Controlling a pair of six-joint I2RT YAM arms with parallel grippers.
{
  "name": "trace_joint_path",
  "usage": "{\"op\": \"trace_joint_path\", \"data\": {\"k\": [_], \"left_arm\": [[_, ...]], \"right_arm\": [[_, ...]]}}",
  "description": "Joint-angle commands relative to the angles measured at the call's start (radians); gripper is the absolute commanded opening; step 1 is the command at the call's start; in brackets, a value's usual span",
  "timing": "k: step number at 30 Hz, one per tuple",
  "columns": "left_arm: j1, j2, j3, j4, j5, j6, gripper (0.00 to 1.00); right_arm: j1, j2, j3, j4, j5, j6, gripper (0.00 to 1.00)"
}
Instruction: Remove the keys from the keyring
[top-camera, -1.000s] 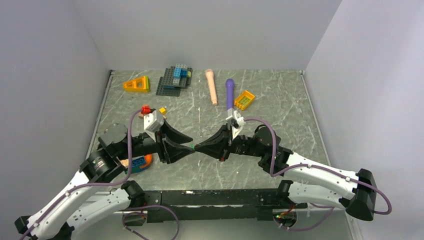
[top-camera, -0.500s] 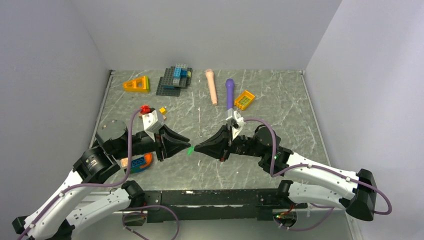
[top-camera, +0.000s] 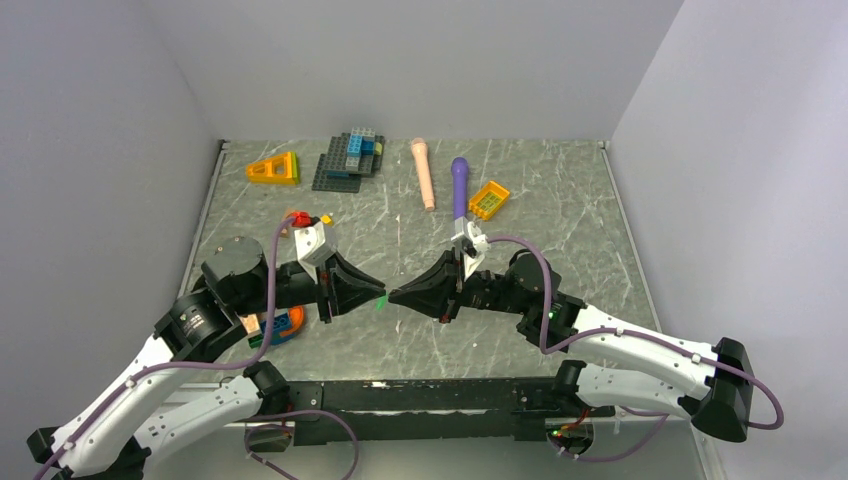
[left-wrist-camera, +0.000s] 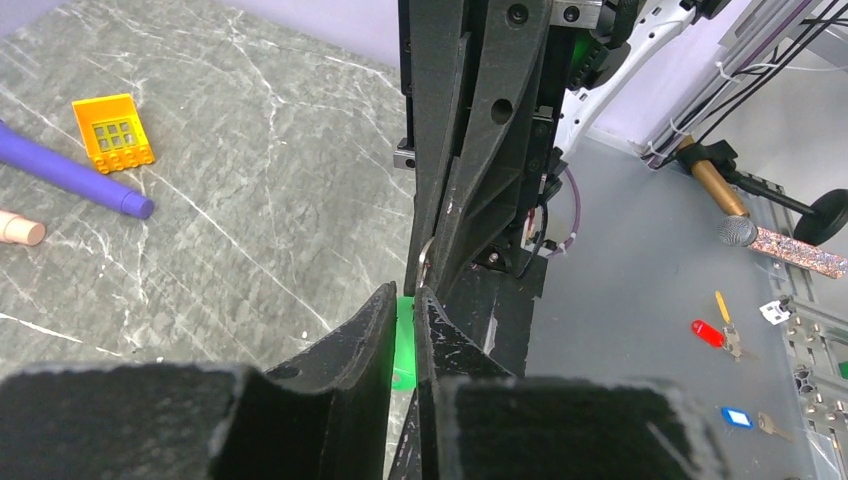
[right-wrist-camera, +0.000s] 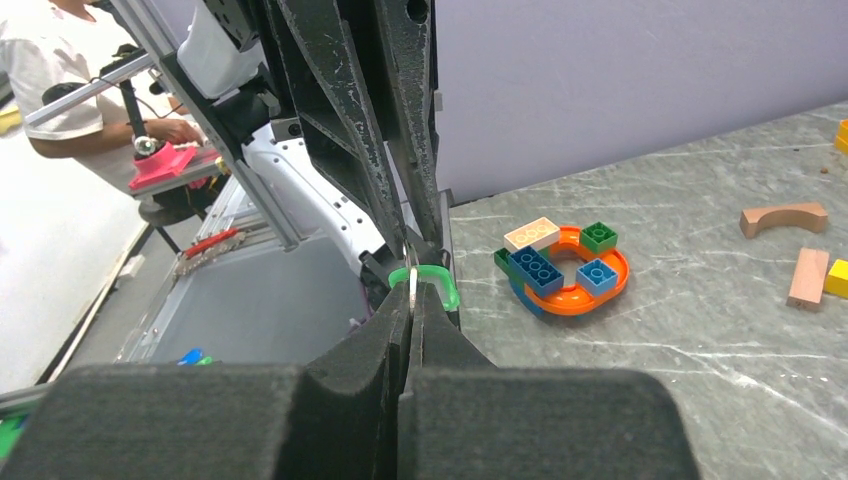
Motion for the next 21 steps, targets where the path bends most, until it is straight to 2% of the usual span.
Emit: {"op": "trace_joint_path", "data": {"k": [1,15,21], "left_arm": [[-0.002,0.003,-0.003,0.030,0.028,0.007,0.16],[-0.002,0.013,-0.010,0.065,0.107,0.000,0.00],[-0.002,0.019,-0.014,0.080,0.123,-0.006,0.00]], "right_arm": [[0.002,-0.013,0.013,0.043,-0.024,-0.011,0.00],[0.004,-0.001,0.026,0.041,-0.030,-0.011,0.00],[0.002,-0.003,0.029,0.038,-0.030,-0.011,0.00]]}}
